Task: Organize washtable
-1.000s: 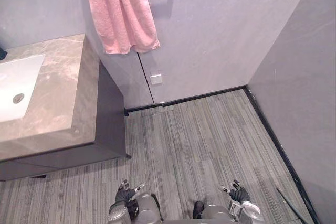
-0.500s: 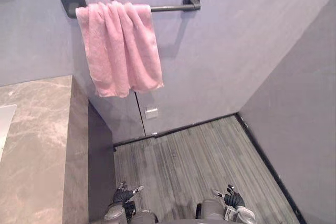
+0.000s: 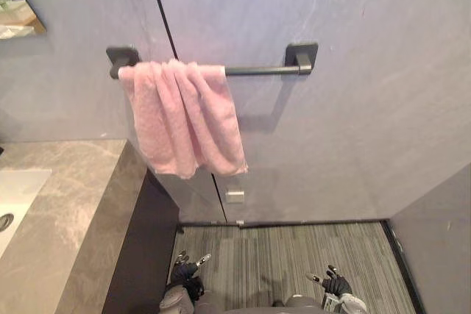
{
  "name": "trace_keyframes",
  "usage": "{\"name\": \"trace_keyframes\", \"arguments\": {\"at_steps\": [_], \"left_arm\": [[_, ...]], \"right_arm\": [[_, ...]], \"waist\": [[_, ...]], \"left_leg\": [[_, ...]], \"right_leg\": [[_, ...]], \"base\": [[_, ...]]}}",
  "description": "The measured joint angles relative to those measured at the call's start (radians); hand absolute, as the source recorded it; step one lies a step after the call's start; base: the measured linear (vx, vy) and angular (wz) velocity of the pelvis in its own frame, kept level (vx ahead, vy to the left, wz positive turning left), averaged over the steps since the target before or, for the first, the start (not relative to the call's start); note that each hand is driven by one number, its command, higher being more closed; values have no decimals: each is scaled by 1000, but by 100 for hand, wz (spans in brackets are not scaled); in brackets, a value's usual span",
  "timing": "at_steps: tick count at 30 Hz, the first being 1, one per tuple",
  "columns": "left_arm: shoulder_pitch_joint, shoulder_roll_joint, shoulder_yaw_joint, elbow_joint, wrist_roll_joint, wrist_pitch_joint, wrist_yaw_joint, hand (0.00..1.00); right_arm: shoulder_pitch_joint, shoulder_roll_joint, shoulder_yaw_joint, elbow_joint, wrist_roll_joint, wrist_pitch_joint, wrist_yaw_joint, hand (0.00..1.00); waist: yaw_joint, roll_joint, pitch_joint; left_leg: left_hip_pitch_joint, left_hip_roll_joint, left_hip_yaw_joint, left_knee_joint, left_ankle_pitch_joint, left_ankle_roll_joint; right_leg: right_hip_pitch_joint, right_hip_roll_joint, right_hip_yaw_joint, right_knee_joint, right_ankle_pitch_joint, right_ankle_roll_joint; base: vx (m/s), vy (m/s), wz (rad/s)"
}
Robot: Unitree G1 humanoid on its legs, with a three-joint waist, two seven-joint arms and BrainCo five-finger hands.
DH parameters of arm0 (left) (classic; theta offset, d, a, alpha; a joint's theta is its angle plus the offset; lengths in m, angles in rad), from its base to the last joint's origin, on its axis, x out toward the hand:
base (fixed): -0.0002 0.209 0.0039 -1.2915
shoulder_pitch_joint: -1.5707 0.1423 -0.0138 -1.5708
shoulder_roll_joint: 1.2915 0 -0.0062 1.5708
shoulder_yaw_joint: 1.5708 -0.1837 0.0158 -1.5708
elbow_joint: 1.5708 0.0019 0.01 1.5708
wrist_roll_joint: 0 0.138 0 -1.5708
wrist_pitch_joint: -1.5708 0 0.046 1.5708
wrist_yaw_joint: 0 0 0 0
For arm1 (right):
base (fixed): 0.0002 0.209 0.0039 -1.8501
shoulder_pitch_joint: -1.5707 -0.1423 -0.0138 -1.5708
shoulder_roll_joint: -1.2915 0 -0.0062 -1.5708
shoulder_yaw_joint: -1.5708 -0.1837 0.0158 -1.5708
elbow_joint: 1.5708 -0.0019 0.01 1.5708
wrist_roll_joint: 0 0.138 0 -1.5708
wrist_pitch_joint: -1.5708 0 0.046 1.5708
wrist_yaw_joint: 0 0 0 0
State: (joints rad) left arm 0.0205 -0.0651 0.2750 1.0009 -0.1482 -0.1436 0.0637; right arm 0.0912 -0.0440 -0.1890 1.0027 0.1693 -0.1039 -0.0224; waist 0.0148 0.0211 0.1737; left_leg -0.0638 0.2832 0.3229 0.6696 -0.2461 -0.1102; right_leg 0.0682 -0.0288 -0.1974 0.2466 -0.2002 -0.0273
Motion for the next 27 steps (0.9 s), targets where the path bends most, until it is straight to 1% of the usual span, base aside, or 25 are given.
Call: {"name": "trace_keyframes", "arguments": {"at_steps": [1,2,3,4,5,6,7,8,9,11,13,14,15,16,17,18,19,20,21,22,23,24,25,27], "left_arm": [[-1,1,0,-1,0,0,1,0],[-2,2,-1,-1,0,0,1,0],[-3,5,-10,1,0,0,1,0],[-3,5,-13,4,-2,0,1,0],[-3,6,-21,5,-9,-1,1,0],[-1,24,-33,13,-12,0,2,0],[-2,32,-35,13,-13,1,2,0],[-3,50,-42,13,-17,1,2,0],[-3,68,-42,18,-18,1,2,0],[0,82,-42,40,-18,2,2,0],[1,81,-45,59,-18,3,2,0],[0,73,-52,71,-18,3,1,0],[0,73,-68,71,-17,4,2,0],[0,77,-77,73,-17,4,1,0],[-1,90,-90,78,-17,5,1,0],[0,95,-89,79,-17,5,2,0],[1,95,-89,78,-17,5,2,0],[-1,94,-89,78,-17,5,2,0],[-1,93,-88,80,-17,5,2,0],[1,95,-85,89,-17,4,2,0],[1,99,-85,89,-17,4,2,0],[-3,97,-82,93,-17,4,2,0],[2,81,-67,94,-17,4,2,0],[7,66,-49,94,-16,3,2,0]], "right_arm": [[3,3,-3,0,12,1,0,0],[4,4,-3,0,18,1,0,0],[6,6,-6,1,21,1,0,0],[7,4,-6,2,20,2,0,0],[4,9,-6,9,20,4,-1,0],[5,21,-5,10,20,2,-1,0],[5,27,-4,10,19,2,-1,0],[3,37,-2,16,17,3,0,0],[-1,44,-3,32,17,3,0,0],[2,50,-5,34,16,4,0,0],[2,47,-5,33,16,3,2,0],[-2,32,-4,32,14,3,2,0],[-5,25,-6,28,13,2,1,0],[-5,25,-6,24,13,2,1,0],[-4,29,-6,23,13,1,1,0],[4,25,-6,23,12,1,0,0],[6,26,-4,23,8,1,1,0],[3,26,0,24,6,2,2,0],[3,26,0,25,6,1,3,0],[-1,26,0,31,6,0,2,0],[-1,29,1,34,5,0,3,0],[-5,34,-8,48,8,1,3,0],[-5,25,-9,51,7,0,2,0],[-6,18,-7,52,6,0,2,0]], "waist": [[0,-5,-3],[0,-7,-2],[-1,-9,-2],[2,-7,-4],[5,-18,-4],[-1,-36,-18],[0,-49,-19],[3,-71,-20],[12,-86,-21],[11,-91,-24],[2,-76,-27],[2,-56,-30],[1,-50,-28],[-1,-53,-27],[-6,-71,-20],[-6,-74,-24],[-4,-75,-28],[-4,-76,-28],[-8,-73,-28],[-12,-72,-30],[-11,-83,-34],[-14,-89,-37],[-17,-62,-46],[-11,-49,-49]], "left_leg": [[-12,-12,24,-97,3,6],[-14,-19,36,-155,3,7],[-13,-55,35,-325,49,19],[1,-88,17,-430,188,38],[20,-105,11,-455,201,35],[45,-143,10,-503,218,49],[45,-152,13,-509,216,52],[45,-166,26,-514,212,57],[56,-176,43,-516,211,60],[95,-194,51,-531,209,61],[140,-209,53,-566,196,75],[164,-210,54,-599,180,77],[182,-211,65,-620,175,84],[189,-219,67,-627,172,84],[218,-242,62,-639,163,93],[231,-249,56,-639,156,101],[235,-249,52,-639,154,101],[234,-246,34,-641,150,97],[235,-244,20,-645,150,97],[232,-241,-2,-648,156,88],[232,-252,-13,-646,161,78],[242,-259,-38,-649,169,69],[243,-242,-52,-653,175,64],[247,-229,-58,-664,179,56]], "right_leg": [[8,-11,3,-9,0,4],[17,-18,5,-15,0,9],[33,-32,9,-27,1,27],[38,-41,19,-28,-6,47],[42,-51,33,-29,-10,59],[48,-74,39,-59,3,82],[50,-82,41,-72,5,84],[56,-96,48,-94,12,94],[66,-106,66,-104,25,99],[78,-120,90,-97,29,101],[72,-131,100,-45,29,101],[24,-129,124,61,23,110],[-60,-133,148,223,21,114],[-90,-141,153,291,21,113],[-143,-172,157,420,23,109],[-155,-183,159,470,7,98],[-155,-182,161,460,-14,98],[-162,-174,152,410,-54,96],[-165,-161,144,364,-67,96],[-156,-124,157,222,-45,85],[-150,-119,162,156,17,67],[-125,-115,157,125,11,86],[-103,-101,142,94,16,79],[-80,-88,135,62,19,76]], "base": [[257,83,-12],[290,143,-7],[266,154,-7],[213,154,-13],[218,151,-4],[210,146,1],[210,168,5],[198,174,-17],[179,163,-21],[113,119,-27],[52,126,-30],[9,153,-36],[-9,131,-34],[-31,87,-12],[0,54,11],[24,51,15],[46,20,25],[57,-9,30],[86,-46,52],[93,-58,46],[134,-80,53],[160,-61,38],[170,-66,31],[162,-87,10]]}}
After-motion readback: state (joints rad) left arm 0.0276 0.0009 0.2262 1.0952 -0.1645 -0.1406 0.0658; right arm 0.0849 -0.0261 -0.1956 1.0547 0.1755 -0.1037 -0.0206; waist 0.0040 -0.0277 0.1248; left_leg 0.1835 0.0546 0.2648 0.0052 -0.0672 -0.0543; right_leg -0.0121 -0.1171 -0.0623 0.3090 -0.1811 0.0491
